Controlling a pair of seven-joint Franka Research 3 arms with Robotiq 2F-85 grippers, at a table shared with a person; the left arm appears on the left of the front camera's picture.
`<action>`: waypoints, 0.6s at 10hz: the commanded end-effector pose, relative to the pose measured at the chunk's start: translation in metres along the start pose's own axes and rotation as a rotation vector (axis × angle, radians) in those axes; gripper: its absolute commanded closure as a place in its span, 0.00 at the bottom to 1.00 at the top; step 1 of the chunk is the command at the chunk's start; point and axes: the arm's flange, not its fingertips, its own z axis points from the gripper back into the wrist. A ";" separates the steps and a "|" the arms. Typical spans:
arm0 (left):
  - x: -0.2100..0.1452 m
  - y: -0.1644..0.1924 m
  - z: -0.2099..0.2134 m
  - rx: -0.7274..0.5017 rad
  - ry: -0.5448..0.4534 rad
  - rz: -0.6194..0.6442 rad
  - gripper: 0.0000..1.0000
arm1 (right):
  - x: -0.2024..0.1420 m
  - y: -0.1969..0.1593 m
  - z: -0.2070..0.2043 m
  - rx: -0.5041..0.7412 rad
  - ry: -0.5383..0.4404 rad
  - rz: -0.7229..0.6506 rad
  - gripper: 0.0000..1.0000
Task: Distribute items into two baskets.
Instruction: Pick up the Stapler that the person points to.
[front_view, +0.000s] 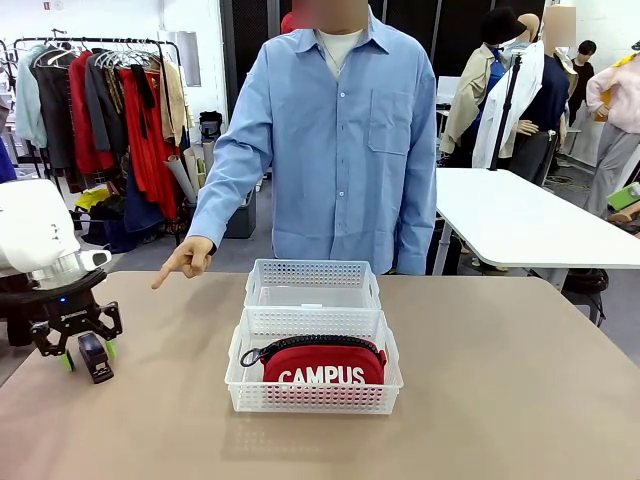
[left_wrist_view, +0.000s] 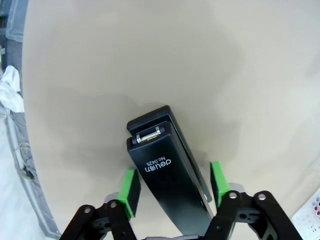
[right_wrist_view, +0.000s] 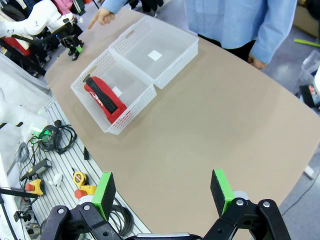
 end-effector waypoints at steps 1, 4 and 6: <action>0.002 0.002 0.000 0.011 -0.016 -0.024 0.75 | 0.001 0.001 0.000 0.001 -0.001 0.002 0.00; 0.003 0.002 0.001 0.009 -0.011 -0.039 1.00 | 0.001 0.001 0.000 0.001 -0.001 0.002 0.00; 0.004 0.002 0.002 0.000 -0.003 -0.043 1.00 | 0.001 0.001 0.000 0.001 -0.001 0.002 0.00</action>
